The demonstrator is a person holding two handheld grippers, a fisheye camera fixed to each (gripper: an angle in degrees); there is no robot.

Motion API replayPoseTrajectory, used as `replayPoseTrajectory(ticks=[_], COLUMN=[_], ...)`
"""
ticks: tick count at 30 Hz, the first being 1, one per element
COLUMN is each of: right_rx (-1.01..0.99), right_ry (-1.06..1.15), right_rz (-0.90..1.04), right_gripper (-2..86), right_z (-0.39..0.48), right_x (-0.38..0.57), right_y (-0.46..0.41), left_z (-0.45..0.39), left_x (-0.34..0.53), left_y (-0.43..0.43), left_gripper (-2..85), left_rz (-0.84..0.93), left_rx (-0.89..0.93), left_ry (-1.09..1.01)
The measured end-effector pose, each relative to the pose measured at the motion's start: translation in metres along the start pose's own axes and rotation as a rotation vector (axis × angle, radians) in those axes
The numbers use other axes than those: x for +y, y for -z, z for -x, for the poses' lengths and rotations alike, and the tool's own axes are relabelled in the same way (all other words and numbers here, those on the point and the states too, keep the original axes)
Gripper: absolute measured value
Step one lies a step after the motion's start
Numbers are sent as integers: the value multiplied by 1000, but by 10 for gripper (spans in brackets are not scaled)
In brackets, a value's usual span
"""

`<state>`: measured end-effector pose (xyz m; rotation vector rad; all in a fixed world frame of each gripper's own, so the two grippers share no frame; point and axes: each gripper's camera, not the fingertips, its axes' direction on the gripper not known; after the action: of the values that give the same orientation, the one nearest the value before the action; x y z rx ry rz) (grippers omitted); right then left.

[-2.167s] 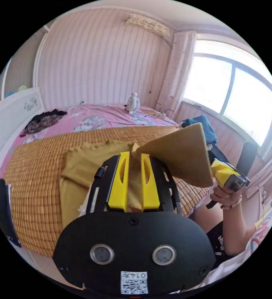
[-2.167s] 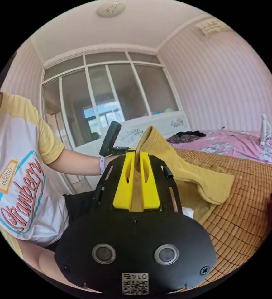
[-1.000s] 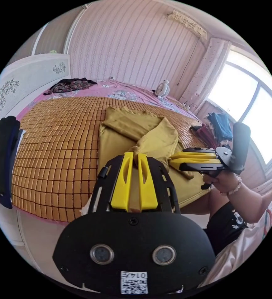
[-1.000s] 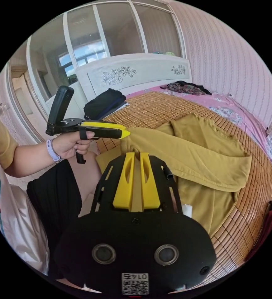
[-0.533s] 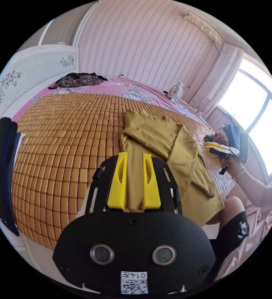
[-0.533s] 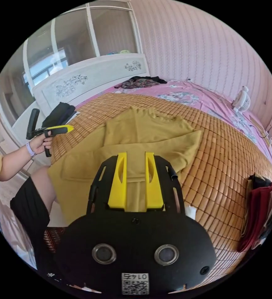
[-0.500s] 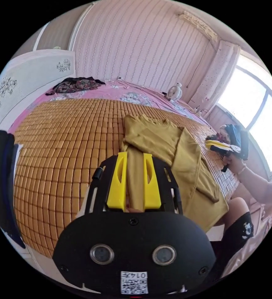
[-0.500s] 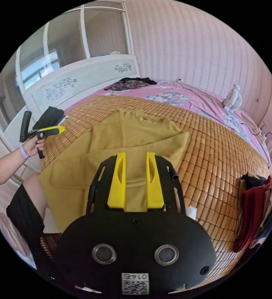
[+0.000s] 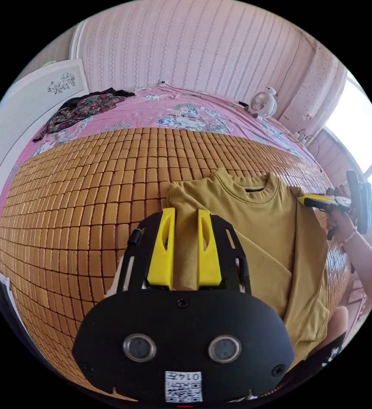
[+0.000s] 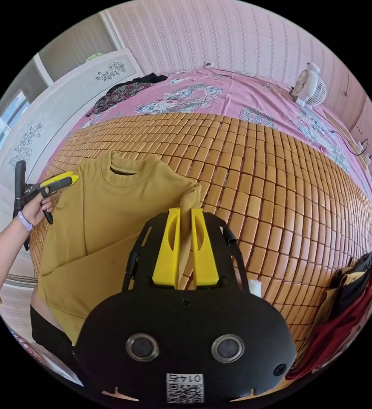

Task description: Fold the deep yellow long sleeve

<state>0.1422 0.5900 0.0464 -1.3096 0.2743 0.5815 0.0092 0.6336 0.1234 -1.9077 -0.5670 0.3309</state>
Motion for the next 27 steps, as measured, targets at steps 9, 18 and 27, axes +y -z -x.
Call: replayPoseTrajectory(ticks=[9, 18, 27], right_rx=[-115, -304, -281], right_ry=[-12, 253, -137], right_rz=[-300, -190, -8], right_gripper=[29, 56, 139], right_z=[-42, 2, 12], right_x=[40, 264, 346], right_y=[110, 175, 129], left_z=[0, -7, 3], left_x=[2, 215, 269], left_y=[95, 180, 194], left_gripper=[12, -4, 36], left_rz=[-249, -165, -93], left_rx=[143, 126, 111], left_ry=[-47, -179, 176])
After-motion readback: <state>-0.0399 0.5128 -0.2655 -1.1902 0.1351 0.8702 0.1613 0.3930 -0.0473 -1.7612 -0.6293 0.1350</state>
